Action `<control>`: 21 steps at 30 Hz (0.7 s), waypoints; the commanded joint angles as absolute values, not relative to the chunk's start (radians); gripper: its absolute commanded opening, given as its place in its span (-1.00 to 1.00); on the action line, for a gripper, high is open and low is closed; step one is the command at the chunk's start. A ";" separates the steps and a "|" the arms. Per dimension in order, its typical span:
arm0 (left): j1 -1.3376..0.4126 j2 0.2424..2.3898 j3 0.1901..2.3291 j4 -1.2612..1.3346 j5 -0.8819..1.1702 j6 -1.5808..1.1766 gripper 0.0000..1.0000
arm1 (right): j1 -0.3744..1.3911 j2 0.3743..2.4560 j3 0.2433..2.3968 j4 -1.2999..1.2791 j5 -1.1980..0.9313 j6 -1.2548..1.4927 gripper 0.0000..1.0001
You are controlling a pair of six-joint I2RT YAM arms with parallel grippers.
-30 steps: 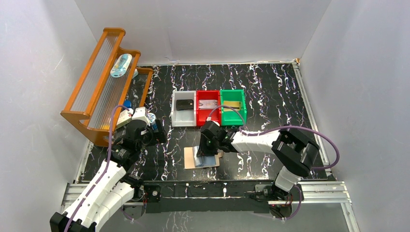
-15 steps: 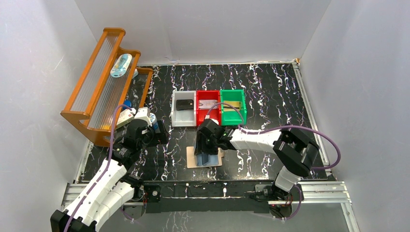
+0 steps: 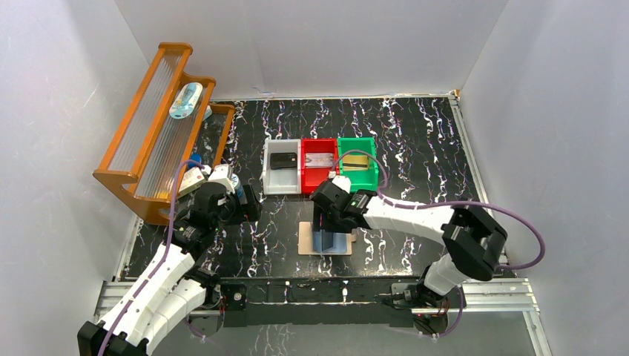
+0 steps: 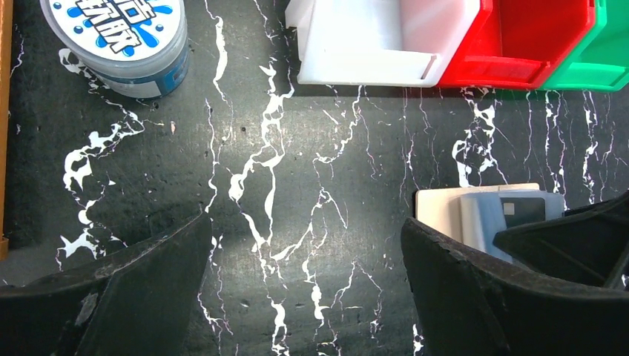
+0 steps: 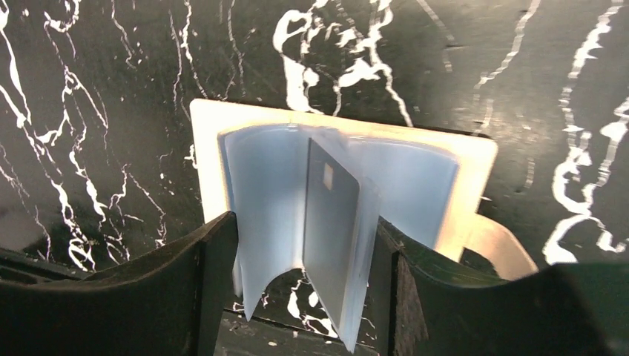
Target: Take the credit cards out of the card holder
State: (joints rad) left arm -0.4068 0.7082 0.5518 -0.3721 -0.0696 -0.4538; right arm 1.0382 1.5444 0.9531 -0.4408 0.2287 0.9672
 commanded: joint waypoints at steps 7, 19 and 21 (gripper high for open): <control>-0.402 0.713 0.566 -0.354 -0.031 -0.459 0.96 | 1.030 1.398 0.968 -0.543 0.402 1.001 0.40; -0.401 0.727 0.562 -0.338 0.005 -0.464 0.95 | 1.028 1.413 0.913 -0.410 0.257 0.971 0.32; -0.402 0.726 0.564 -0.336 0.017 -0.462 0.95 | 1.026 1.424 0.901 -0.398 0.253 0.979 0.31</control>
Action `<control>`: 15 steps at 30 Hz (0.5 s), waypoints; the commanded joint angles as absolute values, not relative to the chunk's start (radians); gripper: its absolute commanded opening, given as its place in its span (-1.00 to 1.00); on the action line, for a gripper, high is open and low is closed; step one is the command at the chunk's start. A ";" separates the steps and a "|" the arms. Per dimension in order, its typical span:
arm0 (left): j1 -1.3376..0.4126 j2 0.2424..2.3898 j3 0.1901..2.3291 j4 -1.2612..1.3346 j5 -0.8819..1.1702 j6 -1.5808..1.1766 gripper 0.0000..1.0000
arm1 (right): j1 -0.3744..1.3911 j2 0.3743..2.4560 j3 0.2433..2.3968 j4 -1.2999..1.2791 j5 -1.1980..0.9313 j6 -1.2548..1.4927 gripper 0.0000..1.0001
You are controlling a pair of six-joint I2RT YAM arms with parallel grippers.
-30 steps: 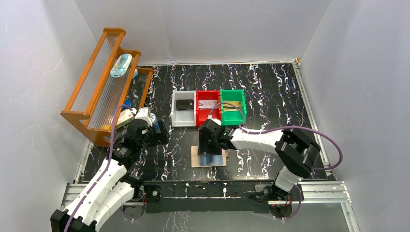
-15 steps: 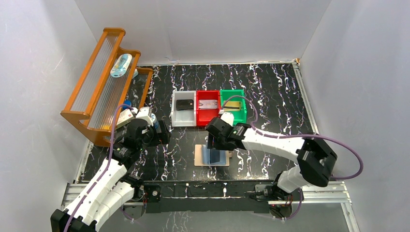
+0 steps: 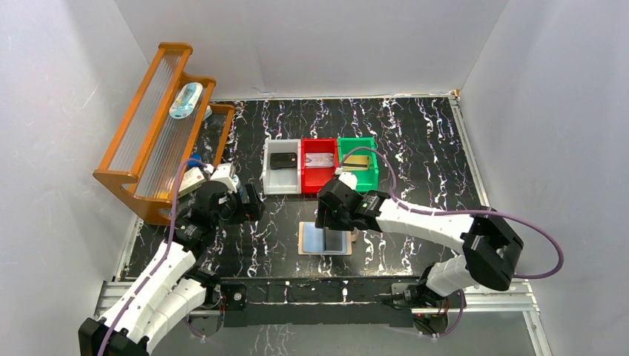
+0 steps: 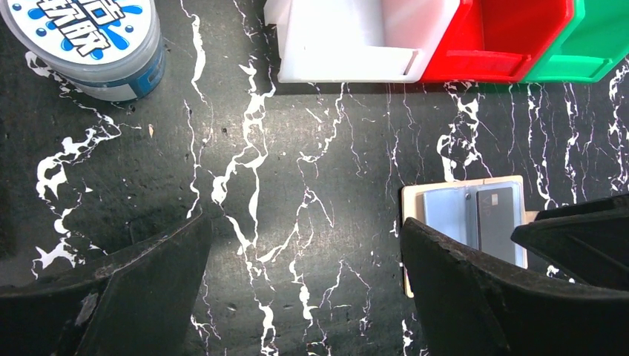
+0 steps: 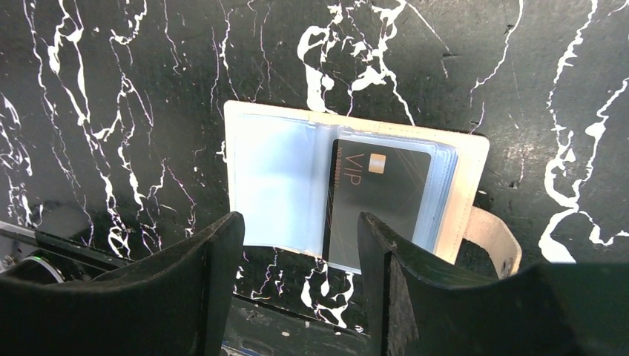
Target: Take the credit cards out of the card holder
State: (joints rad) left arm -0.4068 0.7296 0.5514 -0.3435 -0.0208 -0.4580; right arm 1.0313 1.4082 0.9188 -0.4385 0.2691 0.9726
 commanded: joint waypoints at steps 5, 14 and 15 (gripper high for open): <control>-0.400 0.709 0.558 -0.305 0.028 -0.448 0.97 | 1.020 1.438 0.904 -0.389 0.231 0.986 0.34; -0.401 0.652 0.600 -0.316 0.083 -0.454 0.97 | 0.995 1.345 0.831 -0.358 0.210 1.032 0.50; -0.402 0.645 0.604 -0.314 0.144 -0.442 0.97 | 0.993 1.324 0.814 -0.342 0.193 1.034 0.50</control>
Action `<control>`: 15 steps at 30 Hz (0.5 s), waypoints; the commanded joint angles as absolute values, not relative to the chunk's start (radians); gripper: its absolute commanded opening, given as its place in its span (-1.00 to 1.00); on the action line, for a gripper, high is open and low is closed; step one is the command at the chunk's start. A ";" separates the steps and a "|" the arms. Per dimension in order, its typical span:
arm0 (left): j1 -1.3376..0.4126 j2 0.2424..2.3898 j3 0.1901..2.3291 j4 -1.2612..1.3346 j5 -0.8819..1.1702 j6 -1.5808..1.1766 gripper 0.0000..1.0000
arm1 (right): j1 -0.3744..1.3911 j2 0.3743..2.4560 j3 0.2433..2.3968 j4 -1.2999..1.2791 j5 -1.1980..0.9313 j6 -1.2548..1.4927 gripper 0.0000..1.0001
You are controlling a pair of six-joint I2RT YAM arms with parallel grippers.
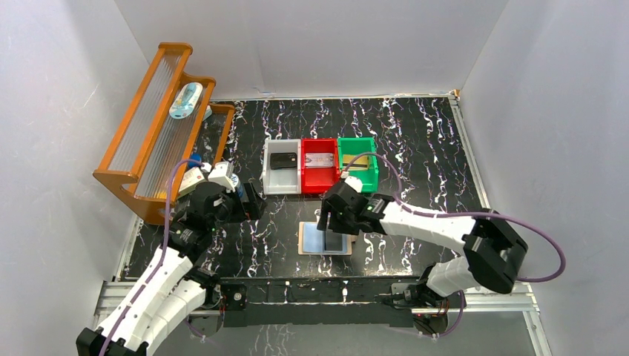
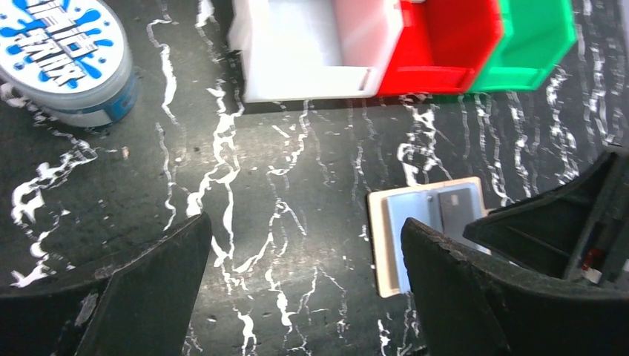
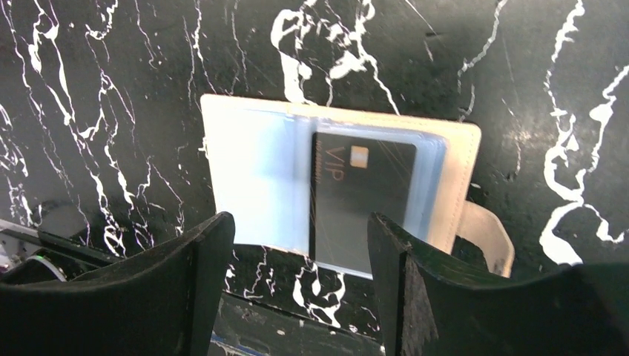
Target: Take the credit cards out of the card holder
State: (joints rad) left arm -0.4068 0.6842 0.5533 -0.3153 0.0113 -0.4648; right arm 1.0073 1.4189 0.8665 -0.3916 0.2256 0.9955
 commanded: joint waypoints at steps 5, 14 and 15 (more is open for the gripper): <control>-0.401 0.657 0.639 -0.325 0.300 -0.523 0.97 | 0.989 1.204 0.753 -0.323 0.184 1.063 0.50; -0.417 0.972 0.764 -0.194 0.660 -0.622 0.63 | 0.960 1.084 0.717 -0.286 0.252 1.024 0.22; -0.429 0.994 0.772 -0.181 0.661 -0.627 0.58 | 0.948 1.099 0.710 -0.263 0.232 1.014 0.18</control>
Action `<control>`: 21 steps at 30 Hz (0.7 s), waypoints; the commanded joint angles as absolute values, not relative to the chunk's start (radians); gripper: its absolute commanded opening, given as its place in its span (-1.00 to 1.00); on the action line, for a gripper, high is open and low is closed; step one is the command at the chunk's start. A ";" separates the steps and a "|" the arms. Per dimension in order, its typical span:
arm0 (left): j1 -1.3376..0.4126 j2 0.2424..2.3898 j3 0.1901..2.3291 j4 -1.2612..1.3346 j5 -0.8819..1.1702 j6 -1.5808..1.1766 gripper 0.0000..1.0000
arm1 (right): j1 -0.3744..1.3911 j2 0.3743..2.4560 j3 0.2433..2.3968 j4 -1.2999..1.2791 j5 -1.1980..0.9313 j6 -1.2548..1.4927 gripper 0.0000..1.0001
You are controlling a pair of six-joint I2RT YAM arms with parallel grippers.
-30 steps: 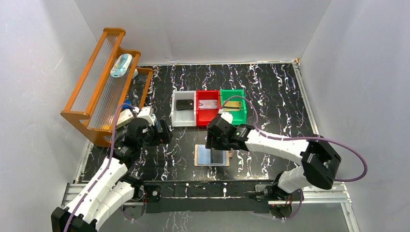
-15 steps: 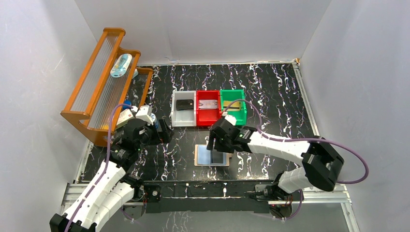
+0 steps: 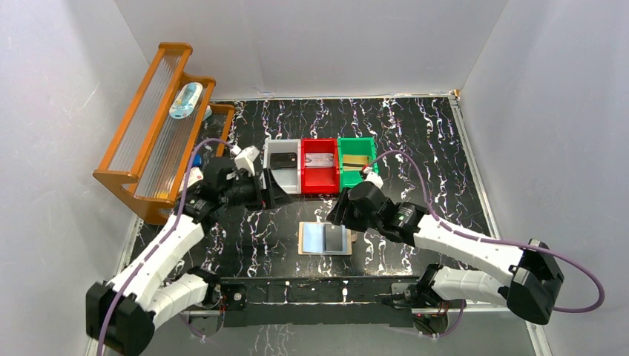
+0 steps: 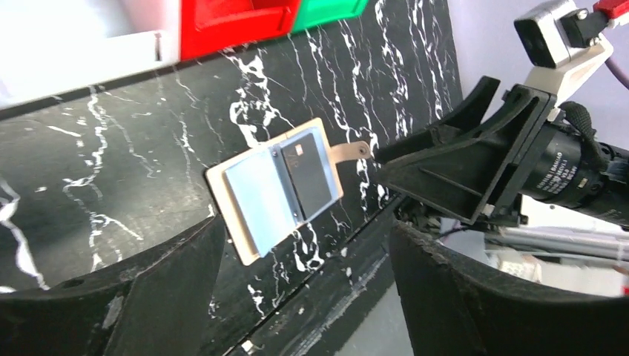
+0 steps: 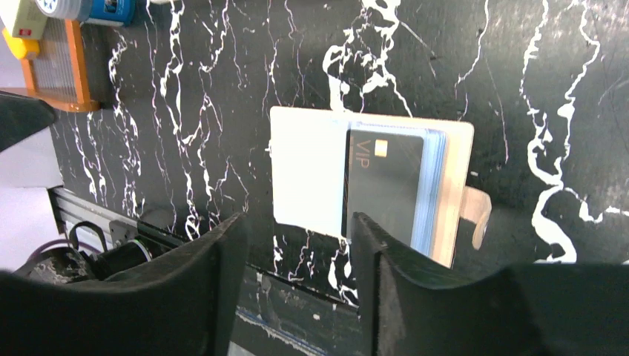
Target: Take the credit cards out of the card holder
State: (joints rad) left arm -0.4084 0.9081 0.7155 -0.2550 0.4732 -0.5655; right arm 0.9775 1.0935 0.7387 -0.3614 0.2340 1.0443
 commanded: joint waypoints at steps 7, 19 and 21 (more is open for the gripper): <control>-0.525 1.049 0.685 -0.013 0.593 -0.722 0.35 | 0.861 1.243 0.673 -0.149 0.011 0.974 -0.09; -0.648 1.184 0.563 0.239 0.549 -0.808 0.26 | 0.833 1.254 0.522 -0.049 -0.057 1.013 -0.08; -0.656 1.208 0.551 0.275 0.550 -0.823 0.24 | 0.832 1.254 0.509 -0.041 -0.046 1.015 -0.08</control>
State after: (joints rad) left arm -0.6403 1.1912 0.5694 0.1402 0.5453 -0.7773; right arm 0.8368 1.2629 0.5316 -0.1192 -0.0235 1.0004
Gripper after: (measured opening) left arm 0.628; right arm 0.458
